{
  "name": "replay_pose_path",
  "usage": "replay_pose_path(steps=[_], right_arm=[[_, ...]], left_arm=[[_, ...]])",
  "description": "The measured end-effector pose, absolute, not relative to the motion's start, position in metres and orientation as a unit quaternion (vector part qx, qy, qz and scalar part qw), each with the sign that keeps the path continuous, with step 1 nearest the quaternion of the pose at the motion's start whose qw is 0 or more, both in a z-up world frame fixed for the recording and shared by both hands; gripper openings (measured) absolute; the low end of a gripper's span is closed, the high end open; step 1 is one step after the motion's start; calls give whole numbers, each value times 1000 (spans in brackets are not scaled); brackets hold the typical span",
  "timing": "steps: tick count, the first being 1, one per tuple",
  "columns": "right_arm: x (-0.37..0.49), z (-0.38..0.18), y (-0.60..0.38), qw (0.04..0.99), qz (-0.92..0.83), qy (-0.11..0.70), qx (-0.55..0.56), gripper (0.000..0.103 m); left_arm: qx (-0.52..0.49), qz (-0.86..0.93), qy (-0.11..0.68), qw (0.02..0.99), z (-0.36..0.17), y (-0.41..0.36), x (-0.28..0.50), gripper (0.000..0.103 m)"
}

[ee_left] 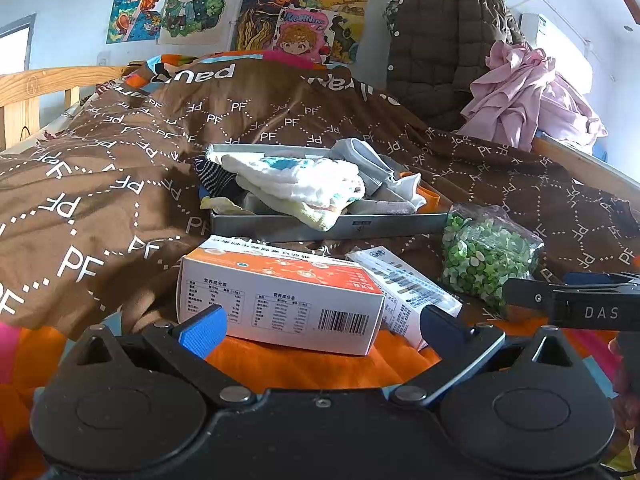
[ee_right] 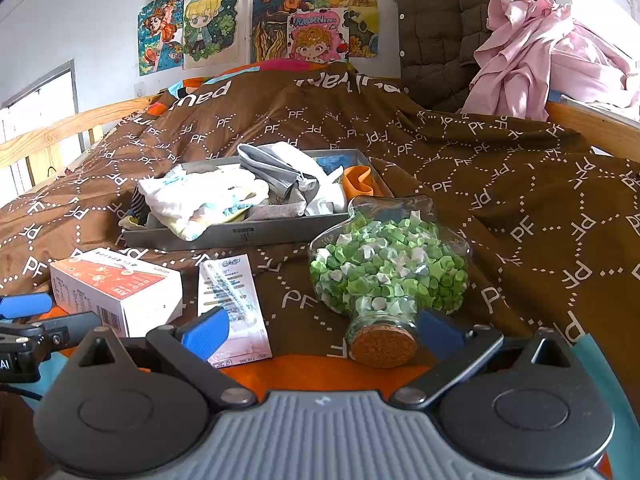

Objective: Organize soft objects

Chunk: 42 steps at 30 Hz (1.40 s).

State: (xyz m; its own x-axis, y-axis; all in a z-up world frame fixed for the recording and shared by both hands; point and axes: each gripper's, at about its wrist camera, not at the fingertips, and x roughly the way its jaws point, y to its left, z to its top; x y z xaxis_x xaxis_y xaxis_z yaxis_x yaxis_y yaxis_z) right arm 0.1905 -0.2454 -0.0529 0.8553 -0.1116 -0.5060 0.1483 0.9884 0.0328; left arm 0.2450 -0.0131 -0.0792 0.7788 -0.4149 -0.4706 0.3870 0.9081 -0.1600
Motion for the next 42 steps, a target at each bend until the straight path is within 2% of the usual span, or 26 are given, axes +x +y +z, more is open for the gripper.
replay_pose_path(steps=[42], right_arm=[[190, -53, -245, 963, -67, 260, 34, 103]], left_arm=[[-23, -212, 254, 943, -78, -13, 242, 102]])
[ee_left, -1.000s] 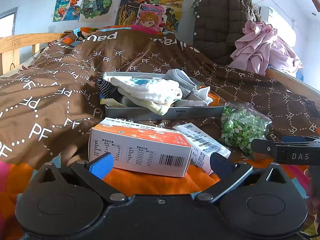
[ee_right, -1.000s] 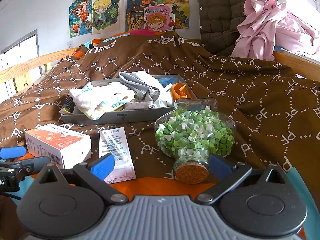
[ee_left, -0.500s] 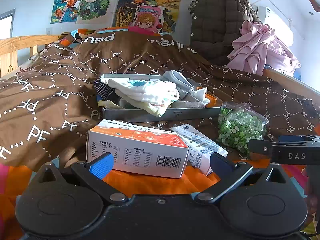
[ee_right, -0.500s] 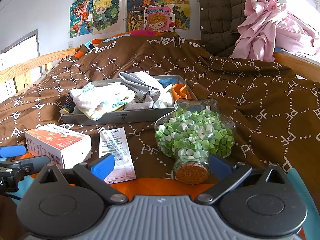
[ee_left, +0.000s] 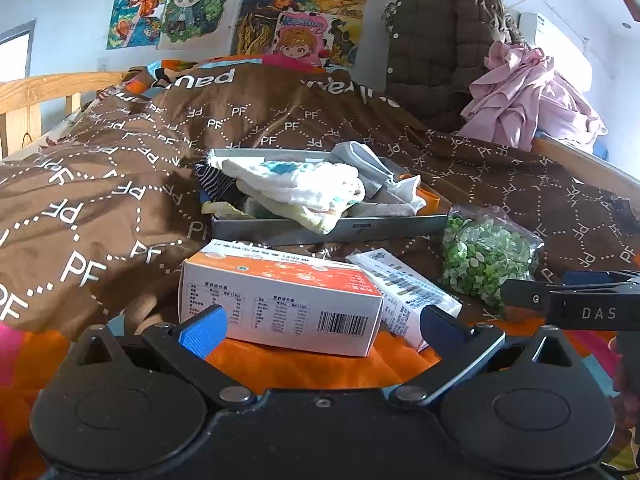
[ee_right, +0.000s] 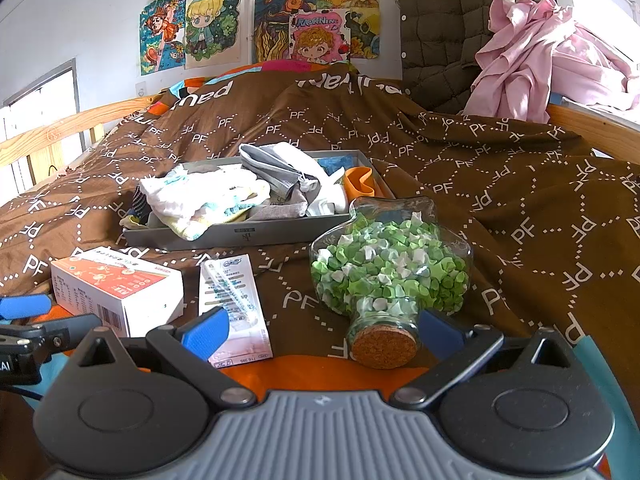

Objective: Organize soft objects

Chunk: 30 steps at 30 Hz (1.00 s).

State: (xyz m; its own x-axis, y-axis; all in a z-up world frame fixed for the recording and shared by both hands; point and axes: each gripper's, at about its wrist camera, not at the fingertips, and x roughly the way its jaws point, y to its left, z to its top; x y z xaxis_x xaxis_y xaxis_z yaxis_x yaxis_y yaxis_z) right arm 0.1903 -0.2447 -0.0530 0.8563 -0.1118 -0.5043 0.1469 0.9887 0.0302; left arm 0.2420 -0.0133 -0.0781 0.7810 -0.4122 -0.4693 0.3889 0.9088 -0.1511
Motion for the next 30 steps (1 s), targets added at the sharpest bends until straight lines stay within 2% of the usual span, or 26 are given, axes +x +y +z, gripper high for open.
replay_pose_path(steps=[30], right_arm=[[190, -53, -245, 963, -67, 260, 34, 103]], left_arm=[[-26, -230, 249, 940, -75, -17, 236, 102]])
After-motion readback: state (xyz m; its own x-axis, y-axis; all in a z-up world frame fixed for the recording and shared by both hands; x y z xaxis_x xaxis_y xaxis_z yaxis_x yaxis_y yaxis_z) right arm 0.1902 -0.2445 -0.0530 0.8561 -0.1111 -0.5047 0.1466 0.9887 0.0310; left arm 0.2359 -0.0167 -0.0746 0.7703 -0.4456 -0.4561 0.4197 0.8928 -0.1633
